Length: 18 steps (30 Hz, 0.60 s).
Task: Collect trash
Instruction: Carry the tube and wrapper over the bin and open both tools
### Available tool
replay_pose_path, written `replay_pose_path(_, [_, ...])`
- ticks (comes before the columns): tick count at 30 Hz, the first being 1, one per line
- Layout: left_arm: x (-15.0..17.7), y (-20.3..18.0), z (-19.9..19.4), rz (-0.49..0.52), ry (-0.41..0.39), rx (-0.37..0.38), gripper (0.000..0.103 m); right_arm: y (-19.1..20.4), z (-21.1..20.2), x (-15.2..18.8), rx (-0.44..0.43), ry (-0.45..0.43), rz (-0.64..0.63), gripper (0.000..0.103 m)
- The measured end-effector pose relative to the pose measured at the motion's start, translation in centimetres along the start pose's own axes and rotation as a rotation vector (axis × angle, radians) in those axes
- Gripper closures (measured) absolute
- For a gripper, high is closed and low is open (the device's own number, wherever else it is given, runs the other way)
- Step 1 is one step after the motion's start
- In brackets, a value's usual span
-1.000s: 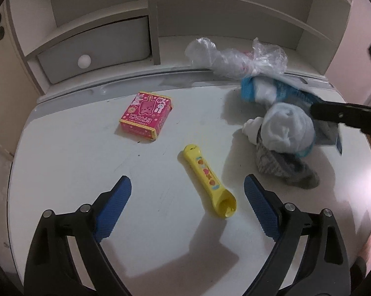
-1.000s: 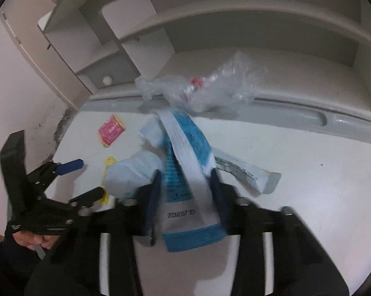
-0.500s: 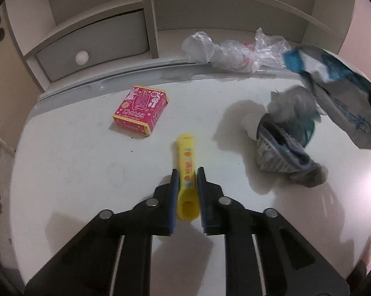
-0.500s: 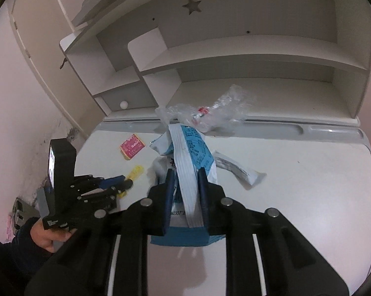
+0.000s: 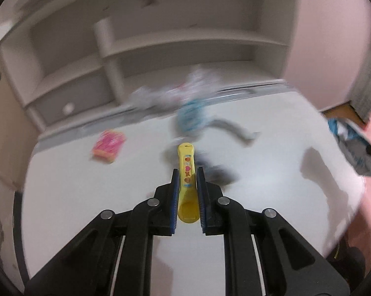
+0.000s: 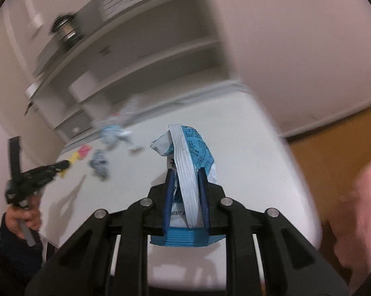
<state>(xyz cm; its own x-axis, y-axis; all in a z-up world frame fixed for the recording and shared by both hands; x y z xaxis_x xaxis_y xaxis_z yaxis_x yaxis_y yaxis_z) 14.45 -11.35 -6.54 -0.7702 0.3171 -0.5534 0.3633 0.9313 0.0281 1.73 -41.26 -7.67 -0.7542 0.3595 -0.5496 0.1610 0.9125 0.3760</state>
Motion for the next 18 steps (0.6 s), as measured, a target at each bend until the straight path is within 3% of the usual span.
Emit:
replay_pose_path(5, [-1.5, -11.9, -1.0, 0.175, -0.038, 0.129, 0.09, -10.9, -5.2, 6.2, 0.132, -0.034, 0.196, 0.083])
replay_pose_path(8, [-1.2, -21.2, -1.6, 0.31, -0.04, 0.251, 0.09, -16.7, -8.6, 10.2, 0.215, -0.058, 0.306, 0.083])
replay_pose_path(9, [-0.6, -25.8, -2.1, 0.382, -0.043, 0.312, 0.09, -18.8, -9.9, 11.9, 0.251, -0.064, 0.348, 0.083])
replay_pose_path(13, [2.7, -38.0, -3.1, 0.591, -0.024, 0.477, 0.09, -25.3, -12.9, 17.9, 0.337, -0.057, 0.493, 0.083])
replay_pose_path(18, [9.4, -51.3, -1.8, 0.884, 0.1, 0.643, 0.09, -31.7, -14.0, 24.9, 0.405, -0.014, 0.651, 0.083])
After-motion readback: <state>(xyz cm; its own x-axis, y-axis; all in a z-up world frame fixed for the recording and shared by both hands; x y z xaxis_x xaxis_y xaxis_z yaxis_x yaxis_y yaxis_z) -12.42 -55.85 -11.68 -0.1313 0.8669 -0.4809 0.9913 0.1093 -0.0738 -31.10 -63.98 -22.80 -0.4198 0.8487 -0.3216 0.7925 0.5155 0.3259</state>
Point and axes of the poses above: each gripper's, at about its wrist camera, not at the fingertips, and z roughly the way its jaws point, y to its left, x to its underside, the point moved 10 cm from there along z, roughly the way its jaws point, and after that the axes turned 7 degrees about y, right-handed, at the moved point
